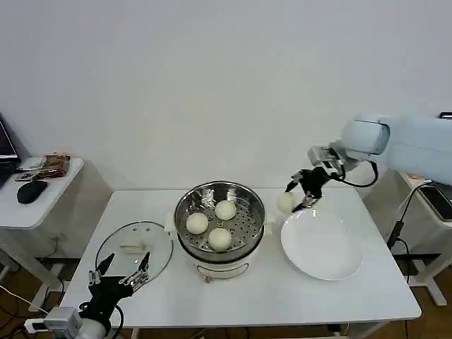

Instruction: Take steamed baozi put them in steamer then cover it.

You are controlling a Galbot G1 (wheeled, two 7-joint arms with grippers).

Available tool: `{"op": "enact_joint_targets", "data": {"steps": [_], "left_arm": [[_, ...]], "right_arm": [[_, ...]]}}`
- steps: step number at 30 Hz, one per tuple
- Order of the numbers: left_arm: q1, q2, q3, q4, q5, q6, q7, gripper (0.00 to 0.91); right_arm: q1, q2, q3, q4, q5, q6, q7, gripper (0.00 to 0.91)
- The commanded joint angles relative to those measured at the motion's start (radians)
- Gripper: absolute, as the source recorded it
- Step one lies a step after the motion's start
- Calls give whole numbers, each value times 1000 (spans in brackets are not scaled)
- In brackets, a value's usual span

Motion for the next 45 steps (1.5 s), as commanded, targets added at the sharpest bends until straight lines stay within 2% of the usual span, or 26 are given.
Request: {"op": "enact_joint_targets", "data": {"steps": [1, 7, 16, 23, 27, 45], "left_arm": [[-11, 4, 5, 2, 1, 1, -2, 907], [-7, 12, 3, 6, -6, 1, -1, 907], [-10, 8, 4, -1, -18, 1, 0, 907], [-7, 9, 1, -11, -26, 3, -1, 907], [-4, 11, 0, -16, -27, 5, -2, 907], [5, 11, -2, -25, -32, 4, -2, 907]], "right_arm": [[67, 196, -56, 13, 227, -99, 48, 635], [54, 252, -60, 2, 282, -149, 54, 645], [-7, 303, -25, -62, 325, -186, 84, 645], [-74, 331, -9, -89, 315, -205, 98, 645], [-104, 339, 0, -107, 274, -213, 99, 645], [-184, 331, 29, -136, 242, -236, 134, 645]]}}
